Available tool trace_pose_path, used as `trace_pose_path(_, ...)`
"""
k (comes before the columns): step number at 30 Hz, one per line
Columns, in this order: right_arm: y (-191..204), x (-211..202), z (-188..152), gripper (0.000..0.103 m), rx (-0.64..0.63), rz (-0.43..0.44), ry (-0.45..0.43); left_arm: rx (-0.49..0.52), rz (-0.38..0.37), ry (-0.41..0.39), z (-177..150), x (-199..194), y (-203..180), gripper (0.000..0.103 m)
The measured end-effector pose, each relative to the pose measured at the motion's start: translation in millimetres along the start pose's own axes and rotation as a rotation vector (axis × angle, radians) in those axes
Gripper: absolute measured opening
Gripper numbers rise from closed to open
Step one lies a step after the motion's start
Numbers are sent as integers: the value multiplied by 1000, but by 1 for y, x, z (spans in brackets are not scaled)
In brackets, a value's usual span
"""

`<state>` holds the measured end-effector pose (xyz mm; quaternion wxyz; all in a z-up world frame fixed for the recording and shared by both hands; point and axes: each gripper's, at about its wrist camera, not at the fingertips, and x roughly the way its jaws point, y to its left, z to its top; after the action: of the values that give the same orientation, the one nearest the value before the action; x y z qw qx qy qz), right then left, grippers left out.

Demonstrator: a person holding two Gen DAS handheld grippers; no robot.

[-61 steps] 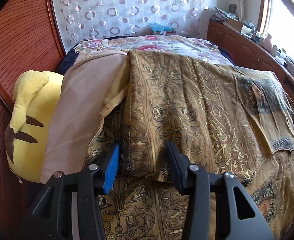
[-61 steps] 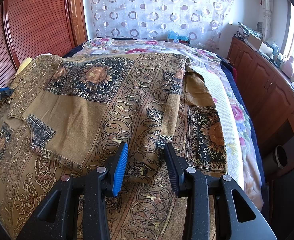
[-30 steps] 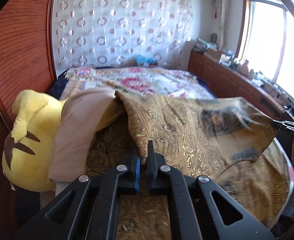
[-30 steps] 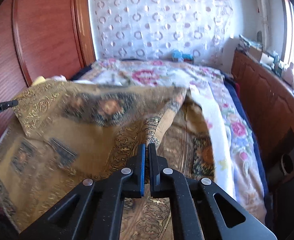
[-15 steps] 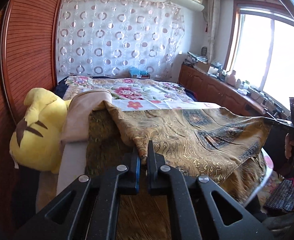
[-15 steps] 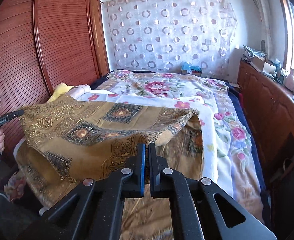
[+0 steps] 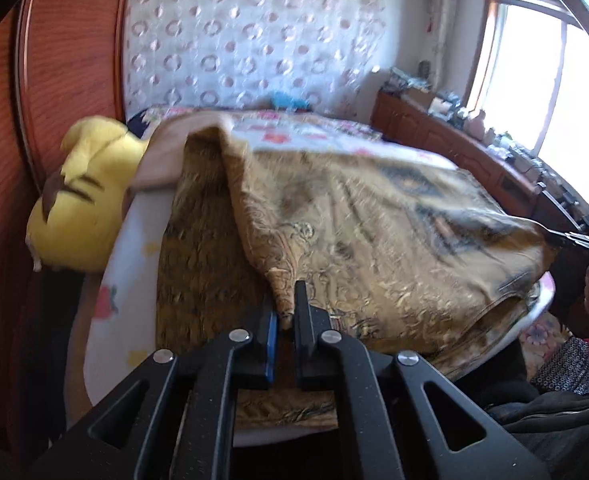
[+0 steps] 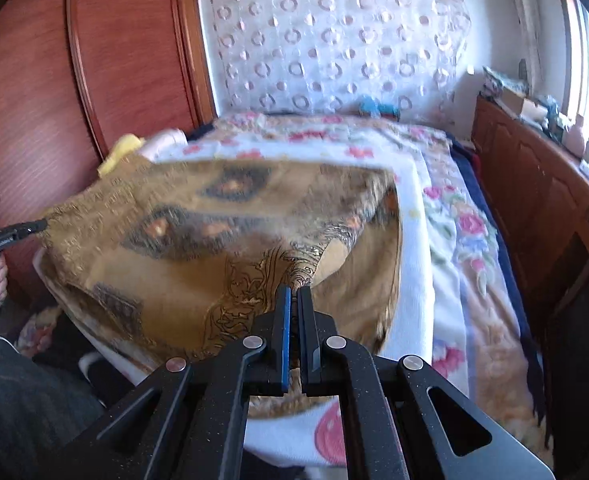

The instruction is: Fold small clothes

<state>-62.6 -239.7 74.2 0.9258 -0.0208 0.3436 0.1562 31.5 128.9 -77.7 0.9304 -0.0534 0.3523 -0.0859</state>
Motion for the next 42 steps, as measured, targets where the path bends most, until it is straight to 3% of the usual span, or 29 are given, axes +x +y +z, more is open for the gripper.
trace_pose_path(4, 1, 20, 2, 3, 15, -1, 32, -3, -10, 45, -4, 6, 1, 10)
trace_pose_path(6, 2, 28, 7, 3, 21, 0, 36, -7, -12, 70, -5, 9, 4, 30)
trace_pose_path(8, 3, 30, 9, 3, 17, -5, 34, 1, 0, 81, -7, 9, 3, 39)
trace_pose_path(12, 8, 27, 11, 3, 2, -10, 23, 8, 80, 98, -12, 11, 9, 40)
trace_pose_path(16, 12, 19, 1, 4, -9, -11, 15, -31, 87, 147, -20, 23, 21, 41)
trace_pose_path(23, 16, 11, -1, 5, -48, -22, -10, 5, 132, 141, -22, 27, 20, 43)
trace_pose_path(25, 20, 12, 0, 10, -61, -19, -12, -5, 135, 137, -22, 25, 23, 44)
trace_pose_path(29, 26, 15, 2, 39, -83, 2, -24, 2, 161, 130, -22, 23, 23, 45)
trace_pose_path(36, 36, 29, 0, 39, -101, 36, -15, 5, 172, 114, -23, 25, 22, 45)
trace_pose_path(42, 43, 66, -9, 40, -107, 46, 38, -27, 167, 57, -27, 24, 25, 45)
